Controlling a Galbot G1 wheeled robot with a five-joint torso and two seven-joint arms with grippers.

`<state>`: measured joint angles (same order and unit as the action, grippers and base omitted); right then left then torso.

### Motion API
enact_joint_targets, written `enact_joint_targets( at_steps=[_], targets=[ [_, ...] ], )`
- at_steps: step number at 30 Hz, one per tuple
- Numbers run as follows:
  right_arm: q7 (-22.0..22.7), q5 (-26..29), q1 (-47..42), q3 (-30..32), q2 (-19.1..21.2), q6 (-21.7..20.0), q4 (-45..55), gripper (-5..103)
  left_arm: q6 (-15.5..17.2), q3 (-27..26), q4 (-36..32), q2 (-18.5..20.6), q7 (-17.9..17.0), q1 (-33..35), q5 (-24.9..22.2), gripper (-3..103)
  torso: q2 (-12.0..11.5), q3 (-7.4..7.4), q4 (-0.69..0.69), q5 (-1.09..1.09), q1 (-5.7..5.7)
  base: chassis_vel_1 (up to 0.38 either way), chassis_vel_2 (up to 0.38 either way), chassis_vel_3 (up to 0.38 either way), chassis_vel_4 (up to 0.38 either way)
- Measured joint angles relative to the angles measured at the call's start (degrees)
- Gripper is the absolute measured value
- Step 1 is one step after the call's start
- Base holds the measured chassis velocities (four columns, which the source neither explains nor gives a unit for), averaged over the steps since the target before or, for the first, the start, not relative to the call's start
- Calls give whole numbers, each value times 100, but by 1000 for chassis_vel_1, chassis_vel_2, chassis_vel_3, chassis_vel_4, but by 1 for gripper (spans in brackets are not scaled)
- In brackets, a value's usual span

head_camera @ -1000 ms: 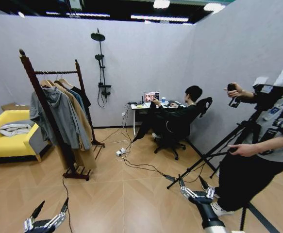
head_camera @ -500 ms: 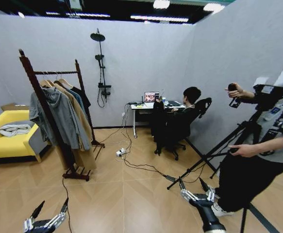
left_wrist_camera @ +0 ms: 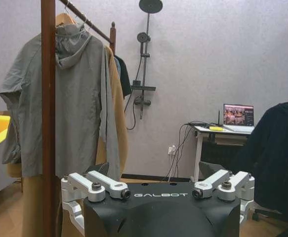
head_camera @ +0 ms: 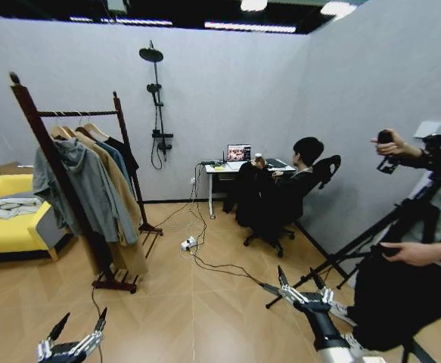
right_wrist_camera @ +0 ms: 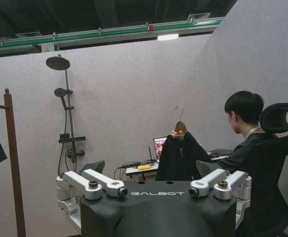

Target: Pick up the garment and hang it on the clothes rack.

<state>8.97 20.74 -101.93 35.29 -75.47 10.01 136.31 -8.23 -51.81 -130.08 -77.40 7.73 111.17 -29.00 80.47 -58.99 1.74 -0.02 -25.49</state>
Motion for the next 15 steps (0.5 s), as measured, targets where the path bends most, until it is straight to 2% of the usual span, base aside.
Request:
enact_joint_targets(
  at_steps=[15],
  targets=[
    [218, 98, -18, 118, -129, 22, 17, 100, 0, 0, 0, 0, -1, 0, 0, 100, 0, 0, 1, 1, 0, -274, 274, 282, -277]
  ],
)
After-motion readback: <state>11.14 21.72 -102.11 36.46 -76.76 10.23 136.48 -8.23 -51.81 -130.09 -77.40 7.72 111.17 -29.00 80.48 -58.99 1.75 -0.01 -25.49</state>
